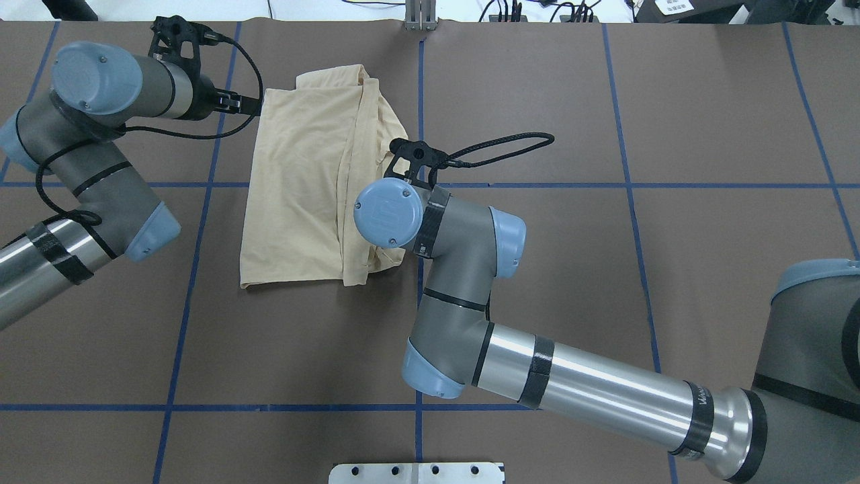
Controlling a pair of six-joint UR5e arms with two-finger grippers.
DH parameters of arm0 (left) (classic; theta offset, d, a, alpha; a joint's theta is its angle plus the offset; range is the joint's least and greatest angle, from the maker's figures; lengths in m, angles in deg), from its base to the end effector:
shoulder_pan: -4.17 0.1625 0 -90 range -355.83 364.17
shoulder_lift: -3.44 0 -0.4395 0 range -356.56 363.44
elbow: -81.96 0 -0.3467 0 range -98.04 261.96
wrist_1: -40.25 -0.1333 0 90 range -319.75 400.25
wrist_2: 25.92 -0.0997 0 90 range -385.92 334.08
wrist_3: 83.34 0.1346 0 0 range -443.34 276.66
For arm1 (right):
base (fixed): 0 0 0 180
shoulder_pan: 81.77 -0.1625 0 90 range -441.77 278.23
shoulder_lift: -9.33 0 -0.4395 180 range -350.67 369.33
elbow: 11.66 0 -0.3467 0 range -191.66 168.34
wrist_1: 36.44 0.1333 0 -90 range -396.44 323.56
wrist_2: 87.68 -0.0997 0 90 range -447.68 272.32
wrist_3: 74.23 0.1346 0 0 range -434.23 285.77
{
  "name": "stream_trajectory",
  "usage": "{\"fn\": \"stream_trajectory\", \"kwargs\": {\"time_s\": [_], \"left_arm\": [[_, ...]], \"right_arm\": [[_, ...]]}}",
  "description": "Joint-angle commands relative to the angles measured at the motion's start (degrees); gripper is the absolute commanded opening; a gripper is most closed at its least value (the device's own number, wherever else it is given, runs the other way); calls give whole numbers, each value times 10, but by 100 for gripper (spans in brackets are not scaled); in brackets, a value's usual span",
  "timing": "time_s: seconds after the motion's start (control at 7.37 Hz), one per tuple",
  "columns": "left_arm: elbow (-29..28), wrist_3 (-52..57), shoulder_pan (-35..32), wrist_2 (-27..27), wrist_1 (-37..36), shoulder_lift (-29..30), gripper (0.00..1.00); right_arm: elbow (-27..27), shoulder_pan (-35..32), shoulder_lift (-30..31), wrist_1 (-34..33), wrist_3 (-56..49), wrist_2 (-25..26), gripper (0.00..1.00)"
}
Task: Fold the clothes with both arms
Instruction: 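Move the right gripper to the shirt edge beside the collar label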
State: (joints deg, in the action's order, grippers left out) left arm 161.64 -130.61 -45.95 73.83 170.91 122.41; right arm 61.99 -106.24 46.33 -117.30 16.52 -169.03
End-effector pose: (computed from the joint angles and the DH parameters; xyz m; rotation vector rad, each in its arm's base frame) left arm 0.3681 -0.6129 0.4181 0.6412 0.8235 -0.0290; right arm -0.6591 -0.4687 0.2414 0.3068 -0.7588 0.4759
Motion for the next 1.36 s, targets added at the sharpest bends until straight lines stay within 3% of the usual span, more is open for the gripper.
{"fn": "stream_trajectory", "kwargs": {"time_s": [0.0, 0.81, 0.95, 1.09, 1.22], "left_arm": [[0, -9, 1, 0, 0, 0, 100], [-1, -9, 2, 0, 0, 0, 100], [-1, -9, 1, 0, 0, 0, 100], [-1, -8, 2, 1, 0, 0, 100], [0, -9, 2, 1, 0, 0, 100]], "right_arm": [[-8, 6, -2, 0, -7, 1, 45], [-18, 14, -4, -1, -10, 2, 44], [-18, 14, -4, -1, -12, 2, 36], [-18, 14, -4, -1, -12, 2, 13], [-18, 14, -6, -2, -13, 2, 0]]}}
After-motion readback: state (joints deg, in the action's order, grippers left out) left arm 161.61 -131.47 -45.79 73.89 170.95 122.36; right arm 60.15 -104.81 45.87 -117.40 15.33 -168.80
